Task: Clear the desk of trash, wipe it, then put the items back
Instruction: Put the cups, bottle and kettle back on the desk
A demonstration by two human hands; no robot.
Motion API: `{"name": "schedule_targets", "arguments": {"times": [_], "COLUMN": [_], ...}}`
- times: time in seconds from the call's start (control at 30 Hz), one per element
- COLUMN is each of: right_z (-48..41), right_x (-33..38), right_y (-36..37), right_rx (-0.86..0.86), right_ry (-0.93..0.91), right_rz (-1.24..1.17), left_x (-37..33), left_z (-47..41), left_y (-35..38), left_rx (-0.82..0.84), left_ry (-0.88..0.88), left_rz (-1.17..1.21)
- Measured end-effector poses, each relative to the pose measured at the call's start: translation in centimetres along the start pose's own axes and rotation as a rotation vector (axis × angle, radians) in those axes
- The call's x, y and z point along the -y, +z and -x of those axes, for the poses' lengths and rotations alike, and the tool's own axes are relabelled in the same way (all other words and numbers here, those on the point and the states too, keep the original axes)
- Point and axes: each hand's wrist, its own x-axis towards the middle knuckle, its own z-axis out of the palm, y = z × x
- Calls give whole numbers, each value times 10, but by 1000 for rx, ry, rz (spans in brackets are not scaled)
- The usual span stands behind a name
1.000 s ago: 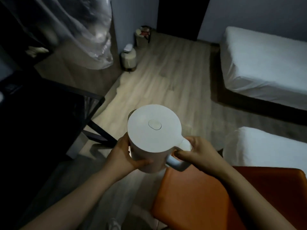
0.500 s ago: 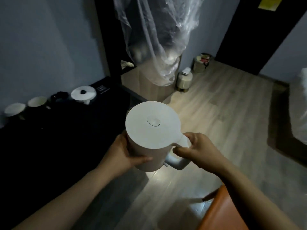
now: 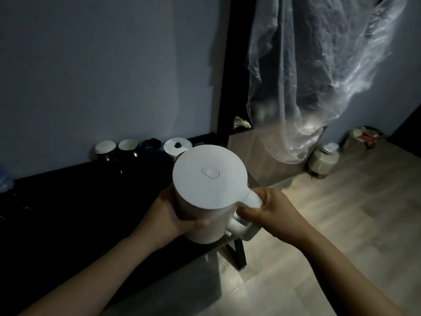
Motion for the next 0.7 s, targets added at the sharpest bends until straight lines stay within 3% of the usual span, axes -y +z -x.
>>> {"name": "schedule_targets", "arguments": {"times": [0.23, 0.7], "right_z": [-70, -176], "right_x": [-8, -16], "right_y": [-40, -41], "right_rx": [151, 275], "right_ry": [-141, -255], "right_rz": [47, 33], "left_x": [-8, 8], "left_z": [-38, -108], "left_y": [17, 2], "left_rx": [-206, -353], "left_ry": [-21, -69], "left_rz": [-89, -141]}}
